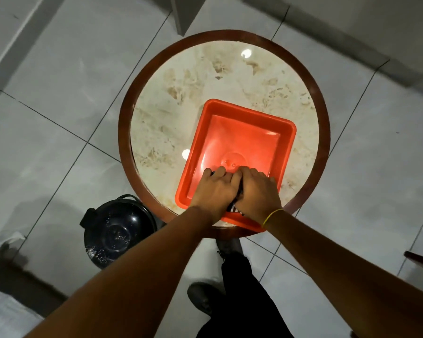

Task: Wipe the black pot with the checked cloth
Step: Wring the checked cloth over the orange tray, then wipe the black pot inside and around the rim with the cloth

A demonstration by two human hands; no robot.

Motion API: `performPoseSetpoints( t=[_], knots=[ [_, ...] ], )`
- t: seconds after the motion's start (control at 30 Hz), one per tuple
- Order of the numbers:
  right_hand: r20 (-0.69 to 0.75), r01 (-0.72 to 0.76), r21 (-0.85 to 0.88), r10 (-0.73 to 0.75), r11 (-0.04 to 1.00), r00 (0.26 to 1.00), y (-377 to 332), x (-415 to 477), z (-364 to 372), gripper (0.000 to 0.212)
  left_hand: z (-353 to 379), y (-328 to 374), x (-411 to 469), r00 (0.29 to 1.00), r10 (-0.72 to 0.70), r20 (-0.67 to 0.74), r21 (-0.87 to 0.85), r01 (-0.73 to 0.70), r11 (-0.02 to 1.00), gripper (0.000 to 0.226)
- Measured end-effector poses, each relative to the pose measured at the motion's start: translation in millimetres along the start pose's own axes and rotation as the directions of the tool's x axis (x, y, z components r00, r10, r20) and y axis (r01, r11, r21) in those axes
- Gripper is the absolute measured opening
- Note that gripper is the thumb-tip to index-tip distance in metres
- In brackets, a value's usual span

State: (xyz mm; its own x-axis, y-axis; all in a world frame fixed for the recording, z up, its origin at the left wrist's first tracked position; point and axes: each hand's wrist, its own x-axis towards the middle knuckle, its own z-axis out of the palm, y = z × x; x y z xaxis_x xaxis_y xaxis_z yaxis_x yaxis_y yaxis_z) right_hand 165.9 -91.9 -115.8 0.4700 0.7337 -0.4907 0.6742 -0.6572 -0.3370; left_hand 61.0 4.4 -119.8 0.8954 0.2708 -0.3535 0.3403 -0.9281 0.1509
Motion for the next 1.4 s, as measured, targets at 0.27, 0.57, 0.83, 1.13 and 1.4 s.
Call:
performPoseSetpoints(
  t=[0.27, 0.57, 0.83, 1.13, 1.4],
  knots=[
    [0.119, 0.021, 0.022, -0.023, 1.000, 0.993, -1.0, 9.0, -6.2, 0.016, 0.5, -4.5, -7.6, 0.999, 0.029, -0.043, -0.024, -0.030, 0.999, 0.018],
    [0.254, 0.174, 0.139, -0.205, 0.975, 0.945, 2.5, 5.1, -19.8, 0.027, -2.7, -19.6, -31.3, 0.980, 0.011, -0.197, -0.049, -0.021, 0.999, 0.025],
    [0.277, 0.256, 0.073, -0.266, 0.964, 0.923, -19.3, -5.4, -42.1, 0.031, -28.0, -33.3, -69.5, 0.978, 0.001, -0.207, -0.046, -0.011, 0.999, 0.046],
    [0.133, 0.454, -0.097, -0.440, 0.886, 0.888, -112.4, -28.4, -98.0, 0.014, -71.5, -84.2, -125.9, 0.923, -0.175, -0.343, -0.233, 0.097, 0.968, 0.037],
    [0.168, 0.653, -0.147, -0.632, 0.743, 0.757, -246.1, -38.1, -87.0, 0.010, -86.2, -167.5, -233.4, 0.808, -0.432, -0.402, -0.453, 0.234, 0.860, 0.029]
  ],
)
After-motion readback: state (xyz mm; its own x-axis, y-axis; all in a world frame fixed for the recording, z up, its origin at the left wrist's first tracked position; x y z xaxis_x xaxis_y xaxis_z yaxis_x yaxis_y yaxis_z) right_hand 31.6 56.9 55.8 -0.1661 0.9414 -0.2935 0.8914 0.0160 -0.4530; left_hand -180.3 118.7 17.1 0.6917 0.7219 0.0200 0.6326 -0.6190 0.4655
